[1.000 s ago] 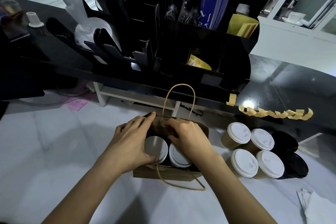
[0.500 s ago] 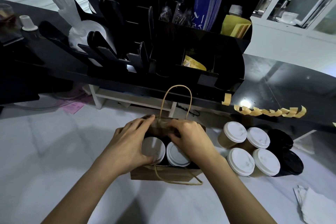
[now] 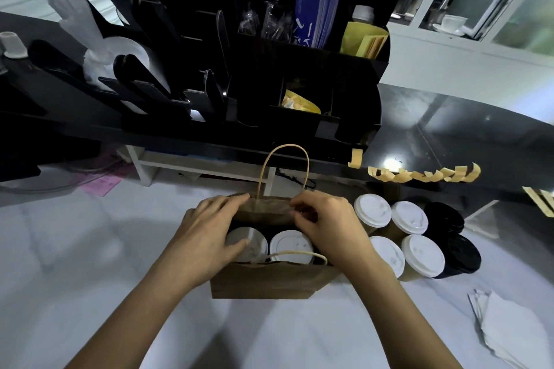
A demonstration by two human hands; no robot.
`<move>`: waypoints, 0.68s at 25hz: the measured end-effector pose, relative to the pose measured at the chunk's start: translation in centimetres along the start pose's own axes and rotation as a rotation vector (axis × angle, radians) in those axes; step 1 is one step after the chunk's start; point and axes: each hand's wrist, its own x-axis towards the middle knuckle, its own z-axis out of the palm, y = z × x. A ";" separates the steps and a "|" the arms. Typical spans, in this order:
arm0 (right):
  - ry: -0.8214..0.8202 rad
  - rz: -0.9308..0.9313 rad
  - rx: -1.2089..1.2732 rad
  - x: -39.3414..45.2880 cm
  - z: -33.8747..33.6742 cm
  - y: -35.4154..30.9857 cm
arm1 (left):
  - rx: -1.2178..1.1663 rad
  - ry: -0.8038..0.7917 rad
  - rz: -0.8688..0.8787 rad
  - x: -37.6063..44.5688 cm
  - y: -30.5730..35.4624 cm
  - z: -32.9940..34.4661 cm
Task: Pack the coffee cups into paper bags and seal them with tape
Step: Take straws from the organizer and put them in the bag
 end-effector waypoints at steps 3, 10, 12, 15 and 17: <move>0.020 0.048 0.030 -0.8 -1.1 0.4 | 0.025 0.068 0.022 0.1 0.7 -0.5; 0.112 0.158 0.081 -3.6 -3.7 0.6 | -0.045 0.142 0.181 -0.2 3.7 -2.3; 0.148 0.183 0.086 -4.6 -4.2 0.5 | -0.070 0.141 0.241 -0.3 4.7 -2.7; 0.214 0.213 0.093 -6.1 -4.9 0.9 | -0.100 0.123 0.322 -0.3 6.4 -2.9; 0.255 0.242 0.100 -7.2 -5.5 1.2 | -0.110 0.110 0.363 -0.3 7.6 -3.0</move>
